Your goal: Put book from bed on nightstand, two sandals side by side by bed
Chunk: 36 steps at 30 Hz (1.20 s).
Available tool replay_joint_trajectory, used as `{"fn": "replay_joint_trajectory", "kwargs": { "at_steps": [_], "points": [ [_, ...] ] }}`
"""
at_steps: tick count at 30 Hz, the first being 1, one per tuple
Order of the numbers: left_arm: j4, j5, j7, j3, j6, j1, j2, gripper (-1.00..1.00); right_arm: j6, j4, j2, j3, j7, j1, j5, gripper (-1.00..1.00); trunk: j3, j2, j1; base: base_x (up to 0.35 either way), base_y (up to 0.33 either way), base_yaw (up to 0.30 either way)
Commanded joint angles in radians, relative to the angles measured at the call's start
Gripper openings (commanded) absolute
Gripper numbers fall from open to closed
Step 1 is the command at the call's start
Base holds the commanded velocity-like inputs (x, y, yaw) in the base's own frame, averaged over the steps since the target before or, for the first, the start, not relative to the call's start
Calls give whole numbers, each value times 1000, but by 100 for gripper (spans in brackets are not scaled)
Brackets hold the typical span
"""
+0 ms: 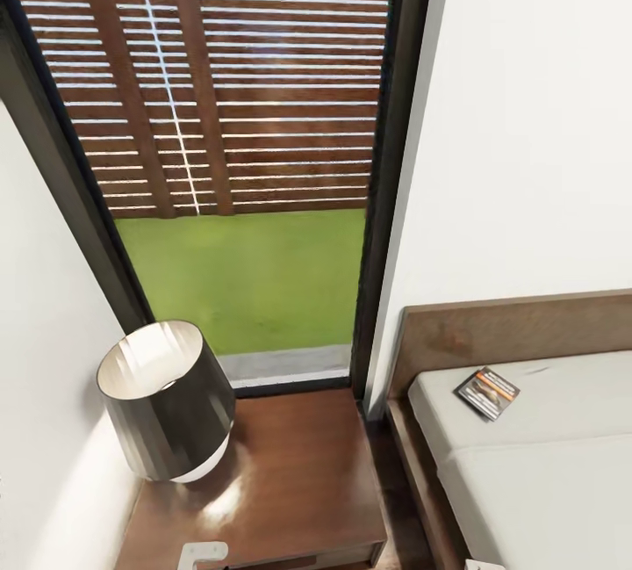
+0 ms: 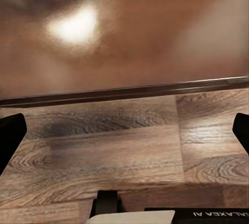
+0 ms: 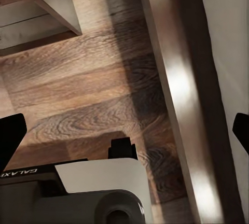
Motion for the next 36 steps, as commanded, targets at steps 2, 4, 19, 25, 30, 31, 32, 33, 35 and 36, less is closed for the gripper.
{"fn": "replay_joint_trajectory", "kwargs": {
  "at_steps": [2, 4, 19, 25, 30, 31, 32, 33, 35, 36],
  "points": [
    [0, -6, -3, 9, -2, 0, 0, 100, -3, 3, -1, -9, 2, -1, 10, 100, 5, 14, -8, 0, 0, 0],
    [0, -6, -3, 9, -2, 0, 0, 100, -3, 3, -1, -9, 2, -1, 10, 100, 12, 28, -15, 0, 0, 0],
    [0, -6, -3, 9, -2, 0, 0, 100, -3, 3, -1, -8, 2, -1, 10, 100, 59, 133, -73, 0, 0, 0],
    [0, -6, -3, 9, -2, 0, 0, 100, -3, 3, -1, -9, 2, -1, 10, 100, 77, 175, -96, 0, 0, 0],
    [0, -6, -3, 9, -2, 0, 0, 100, -3, 3, -1, -9, 2, -1, 10, 100, 93, 210, -115, 0, 0, 0],
    [0, -6, -3, 9, -2, 0, 0, 100, -3, 3, -1, -8, 2, -1, 10, 100, 96, 217, -119, 0, 0, 0],
    [0, -6, -3, 9, -2, 0, 0, 100, -3, 3, -1, -8, 2, -1, 10, 100, 99, 224, -123, 0, 0, 0],
    [0, -6, -3, 9, -2, 0, 0, 100, -3, 3, -1, -8, 2, -1, 10, 100, 102, 231, -127, 0, 0, 0],
    [0, -6, -3, 9, -2, 0, 0, 100, -3, 3, -1, -8, 2, -1, 10, 100, 109, 245, -134, 0, 0, 0],
    [0, -6, -3, 9, -2, 0, 0, 100, -3, 3, -1, -8, 2, -1, 10, 100, 112, 252, -138, 0, 0, 0]
  ]
}}
